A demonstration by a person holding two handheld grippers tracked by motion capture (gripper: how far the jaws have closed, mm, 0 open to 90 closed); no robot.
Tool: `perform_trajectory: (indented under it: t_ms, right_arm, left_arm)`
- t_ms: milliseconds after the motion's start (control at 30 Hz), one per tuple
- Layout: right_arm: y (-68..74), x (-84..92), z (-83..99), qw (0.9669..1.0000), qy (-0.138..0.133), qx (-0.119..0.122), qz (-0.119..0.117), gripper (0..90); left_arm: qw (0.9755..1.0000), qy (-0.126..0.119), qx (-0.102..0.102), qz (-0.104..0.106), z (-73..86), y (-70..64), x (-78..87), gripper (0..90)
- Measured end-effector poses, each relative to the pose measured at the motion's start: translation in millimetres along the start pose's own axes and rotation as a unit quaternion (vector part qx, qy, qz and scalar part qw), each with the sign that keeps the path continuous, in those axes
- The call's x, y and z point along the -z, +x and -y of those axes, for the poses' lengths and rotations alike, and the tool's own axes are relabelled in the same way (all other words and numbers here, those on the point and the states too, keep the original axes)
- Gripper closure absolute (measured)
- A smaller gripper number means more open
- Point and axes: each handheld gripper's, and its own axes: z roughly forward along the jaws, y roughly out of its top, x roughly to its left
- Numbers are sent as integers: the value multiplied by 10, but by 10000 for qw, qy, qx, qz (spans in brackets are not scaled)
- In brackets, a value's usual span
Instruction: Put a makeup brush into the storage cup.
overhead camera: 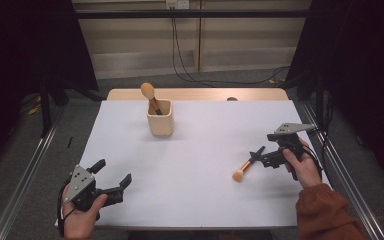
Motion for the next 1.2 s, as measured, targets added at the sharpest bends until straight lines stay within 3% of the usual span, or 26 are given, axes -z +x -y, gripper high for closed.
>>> perform_trajectory:
  t_ms: [67, 200, 333, 567, 700, 833, 967, 1067, 1200]
  right_arm:
    - [-16, -5, -32, 9994, 270, 152, -132, 28]
    - [-31, -19, -63, 9981, 484, 229, -295, 28]
    - [-28, -46, -127, 9942, 916, 306, -475, 33]
    - [-41, -64, -197, 9886, 1241, 511, -685, 34]
    - [-70, -114, -214, 9829, 1515, 717, -760, 44]
    - [-85, -144, -244, 9770, 1717, 913, -873, 45]
    - [-107, -180, -266, 9691, 1930, 1199, -963, 45]
    - [-108, -207, -268, 9669, 1988, 1370, -824, 42]
    - [-118, -218, -292, 9634, 2087, 1423, -891, 44]
  left_arm:
    - [10000, 12, 3, -14, -1, 5, -4, 37]
    - [10000, -25, 15, -19, 2, 10, 8, 37]
    - [10000, -7, -24, -26, 4, 5, 21, 37]
    - [10000, -21, -16, -45, 15, 6, 63, 37]
    - [9999, -66, 89, -62, 15, 3, 77, 37]
    - [9999, -40, 42, -90, 18, 2, 75, 37]
    - [10000, -27, 15, -76, 18, 1, 73, 37]
    - [10000, -19, 2, -71, 16, -3, 69, 37]
    - [9999, -28, 19, -102, 13, 7, 67, 37]
